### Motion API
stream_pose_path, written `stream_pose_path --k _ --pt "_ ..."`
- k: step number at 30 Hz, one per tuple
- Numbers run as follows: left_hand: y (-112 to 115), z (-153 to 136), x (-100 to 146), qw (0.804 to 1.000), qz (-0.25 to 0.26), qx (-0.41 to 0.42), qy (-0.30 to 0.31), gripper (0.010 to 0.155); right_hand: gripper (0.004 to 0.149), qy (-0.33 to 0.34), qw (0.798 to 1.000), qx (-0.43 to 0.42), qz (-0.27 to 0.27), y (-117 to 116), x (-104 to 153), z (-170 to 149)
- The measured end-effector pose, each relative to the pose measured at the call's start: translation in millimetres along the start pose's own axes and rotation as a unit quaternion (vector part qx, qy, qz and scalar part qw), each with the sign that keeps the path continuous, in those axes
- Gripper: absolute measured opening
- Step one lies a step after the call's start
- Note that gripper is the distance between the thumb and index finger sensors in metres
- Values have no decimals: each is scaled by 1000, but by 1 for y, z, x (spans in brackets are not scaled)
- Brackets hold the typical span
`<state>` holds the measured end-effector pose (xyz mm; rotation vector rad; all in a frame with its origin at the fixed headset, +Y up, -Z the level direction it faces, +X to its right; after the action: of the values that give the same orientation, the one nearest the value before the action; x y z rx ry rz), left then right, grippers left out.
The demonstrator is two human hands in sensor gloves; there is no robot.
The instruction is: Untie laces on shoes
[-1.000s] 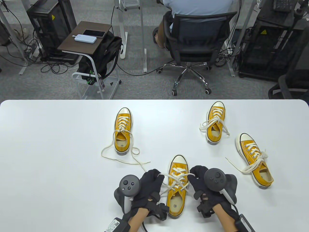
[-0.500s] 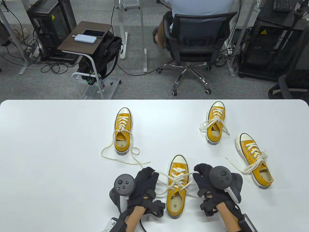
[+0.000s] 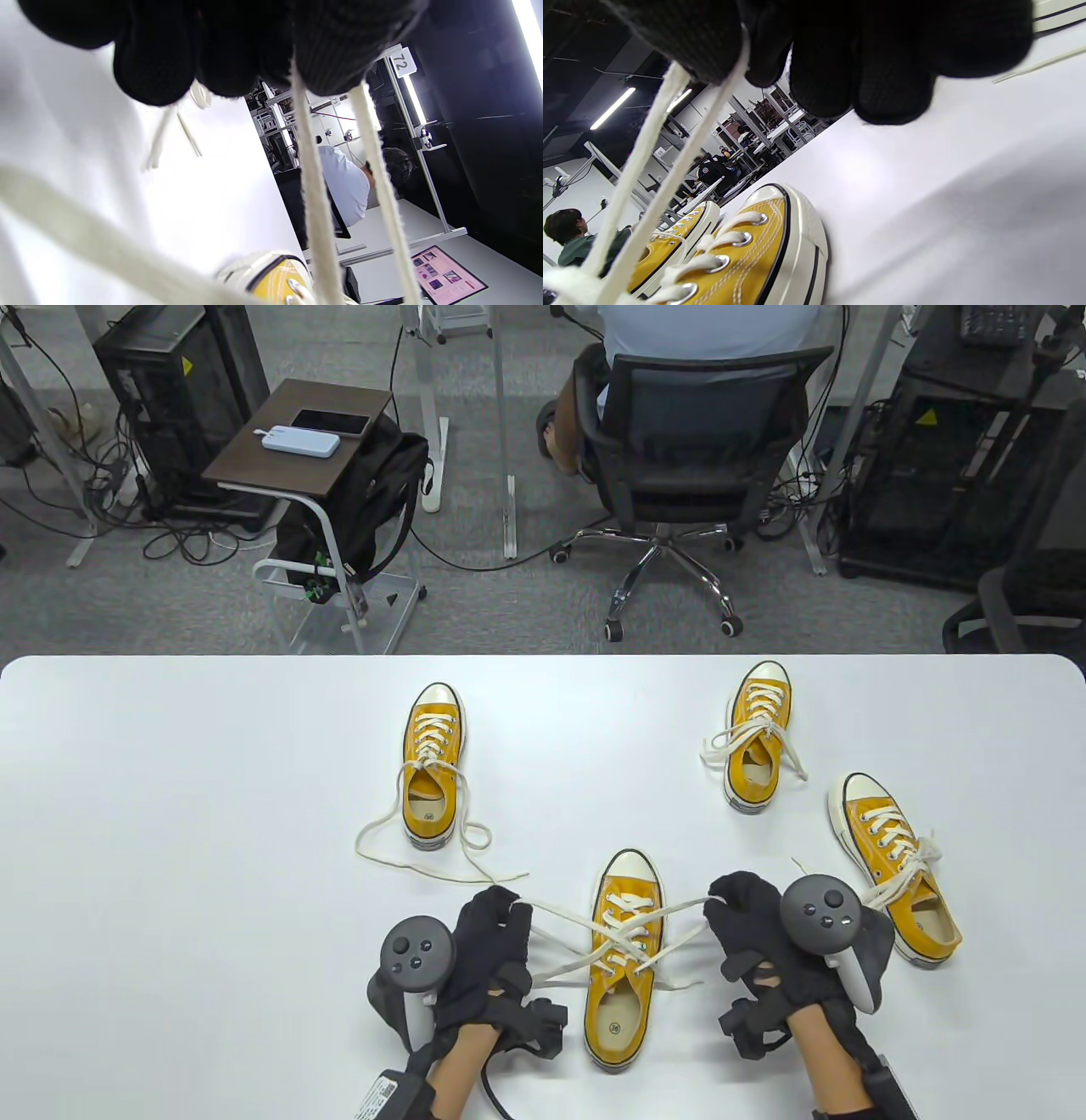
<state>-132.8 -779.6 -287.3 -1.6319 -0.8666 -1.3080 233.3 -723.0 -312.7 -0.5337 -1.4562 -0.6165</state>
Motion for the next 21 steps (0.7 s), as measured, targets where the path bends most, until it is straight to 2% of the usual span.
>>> stream_pose_path --k 10,16,21 --pt "-10 -6 -5 1000 19 -17 -18 43 39 -34 999 -22 -13 12 -3 -18" --pt "-13 -13 -8 998 23 -38 -37 42 38 -79 995 -56 4 14 -4 -31" --pt "-17 -14 -10 996 32 -77 -41 41 39 -106 994 -35 -20 20 -2 -39"
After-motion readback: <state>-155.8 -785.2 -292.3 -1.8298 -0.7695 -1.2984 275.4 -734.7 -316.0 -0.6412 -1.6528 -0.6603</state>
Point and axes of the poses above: the tracker on the back of each hand, its own z axis roughly to the thumb side, its own x axis roughly from the fingertips to the wrist, y = z × x, the point moved 2 cm from there along -x, roughly from the wrist to the fingertips, and after that the axes turned 5 degrees about y, right-handed, at the moved point
